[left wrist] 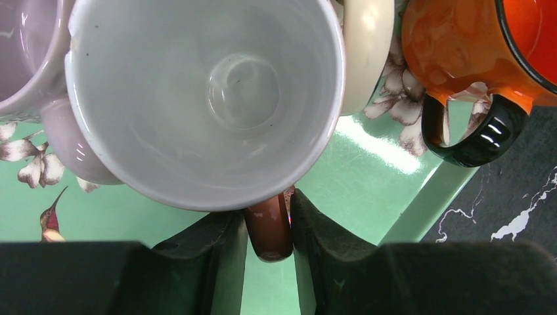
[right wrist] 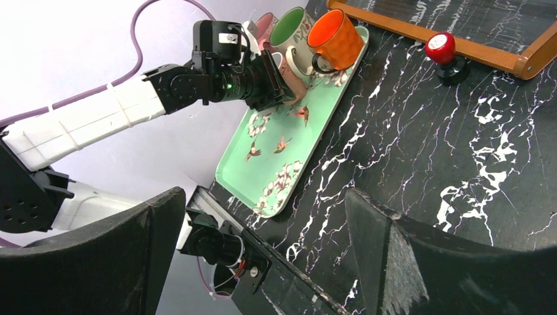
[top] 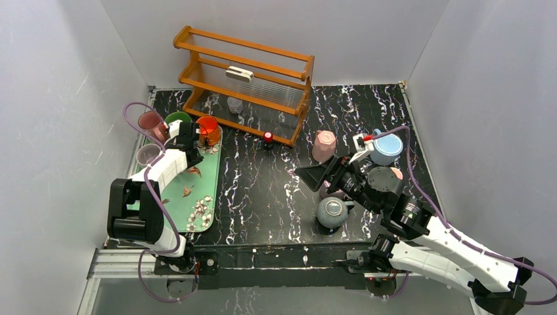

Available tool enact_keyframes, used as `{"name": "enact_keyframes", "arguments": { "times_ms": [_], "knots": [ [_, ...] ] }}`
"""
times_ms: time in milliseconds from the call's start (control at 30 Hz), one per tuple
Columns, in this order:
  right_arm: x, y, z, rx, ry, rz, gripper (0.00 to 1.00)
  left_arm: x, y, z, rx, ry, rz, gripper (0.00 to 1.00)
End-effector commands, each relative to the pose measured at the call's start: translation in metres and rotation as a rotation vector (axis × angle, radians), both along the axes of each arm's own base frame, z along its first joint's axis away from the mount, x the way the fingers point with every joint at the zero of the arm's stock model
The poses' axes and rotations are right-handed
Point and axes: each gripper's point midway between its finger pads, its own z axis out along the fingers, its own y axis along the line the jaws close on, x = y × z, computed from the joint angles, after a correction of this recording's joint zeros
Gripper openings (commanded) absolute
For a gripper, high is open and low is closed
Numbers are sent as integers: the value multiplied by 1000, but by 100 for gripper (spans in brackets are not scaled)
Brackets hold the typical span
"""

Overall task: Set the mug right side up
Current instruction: Place the cup on the tray.

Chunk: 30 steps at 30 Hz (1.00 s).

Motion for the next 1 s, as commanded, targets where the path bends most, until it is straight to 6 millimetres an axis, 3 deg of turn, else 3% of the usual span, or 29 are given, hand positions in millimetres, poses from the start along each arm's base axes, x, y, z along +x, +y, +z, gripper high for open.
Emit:
{"name": "enact_keyframes", "arguments": {
  "times_ms": [0, 133, 333, 600, 667, 700, 967],
  "knots": [
    [-4, -5, 20, 61, -19, -5, 99, 15, -2, 19, -4, -55, -20, 27],
    [-6, -3, 20, 49, -30, 18, 99, 11, -5, 17, -24, -47, -22, 29],
    [-4, -5, 4, -14, -19, 9, 99, 4, -7, 21, -44, -39, -9, 46],
    [10, -20, -23, -153, 38, -99, 99, 1, -12, 55, -71, -91, -46, 65],
    [14, -27, -29, -196, 44, -135, 99, 1, -15, 66, -80, -110, -62, 85],
    [16, -29, -33, -219, 45, -147, 99, 1, -16, 73, -86, -123, -72, 90],
    [22, -60, -63, -379, 103, -268, 99, -13, -42, 94, -189, -172, -220, 95]
  ]
}}
